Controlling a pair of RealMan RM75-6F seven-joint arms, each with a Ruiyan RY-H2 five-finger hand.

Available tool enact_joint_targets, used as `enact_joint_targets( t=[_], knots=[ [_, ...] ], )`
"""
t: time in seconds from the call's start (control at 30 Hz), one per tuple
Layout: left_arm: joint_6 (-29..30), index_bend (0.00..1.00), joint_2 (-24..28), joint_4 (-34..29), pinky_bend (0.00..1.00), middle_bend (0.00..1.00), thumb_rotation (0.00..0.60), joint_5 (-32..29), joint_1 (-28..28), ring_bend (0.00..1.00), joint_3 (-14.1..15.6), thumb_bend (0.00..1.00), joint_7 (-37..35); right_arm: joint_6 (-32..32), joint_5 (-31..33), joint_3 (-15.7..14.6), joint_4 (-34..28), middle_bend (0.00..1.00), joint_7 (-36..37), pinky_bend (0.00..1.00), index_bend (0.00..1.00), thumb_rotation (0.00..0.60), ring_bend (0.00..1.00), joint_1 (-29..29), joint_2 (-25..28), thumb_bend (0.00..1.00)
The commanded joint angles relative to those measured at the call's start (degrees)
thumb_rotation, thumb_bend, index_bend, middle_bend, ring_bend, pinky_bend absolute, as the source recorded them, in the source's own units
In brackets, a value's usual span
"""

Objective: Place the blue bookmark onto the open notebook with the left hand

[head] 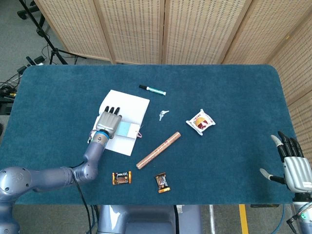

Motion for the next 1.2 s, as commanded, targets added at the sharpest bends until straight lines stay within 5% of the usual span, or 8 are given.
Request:
enact_joint_targets(
  t=[0.03, 0.83, 1.2],
  knots=[
    [-0.1, 0.28, -0.1, 0.3, 0.00, 0.00, 0.600, 0.5, 0.2, 0.00, 0.0, 0.24, -0.3, 0.1, -0.1, 0.0, 0.0, 0.00, 0.0, 0.00, 0.00, 0.600, 0.00, 0.0, 0.0, 0.18],
    [1.9, 0.19, 4.6, -6.7, 0.00, 0.00, 0.600, 5.9, 1.6, 0.00, -0.8, 0.24, -3.6, 1.2, -0.8, -0.2, -0.4, 0.00, -0.3, 0.00, 0.00, 0.600, 0.00, -0.4, 0.1, 0.18],
    [-5.3, 0.15, 15.7, -22.2, 0.00, 0.00, 0.600, 0.2, 0.6, 0.00, 0.0, 0.24, -8.2, 1.8, -1.5, -0.4, -0.7, 0.00, -0.7, 0.00, 0.00, 0.600, 0.00, -0.6, 0.1, 0.18]
  ],
)
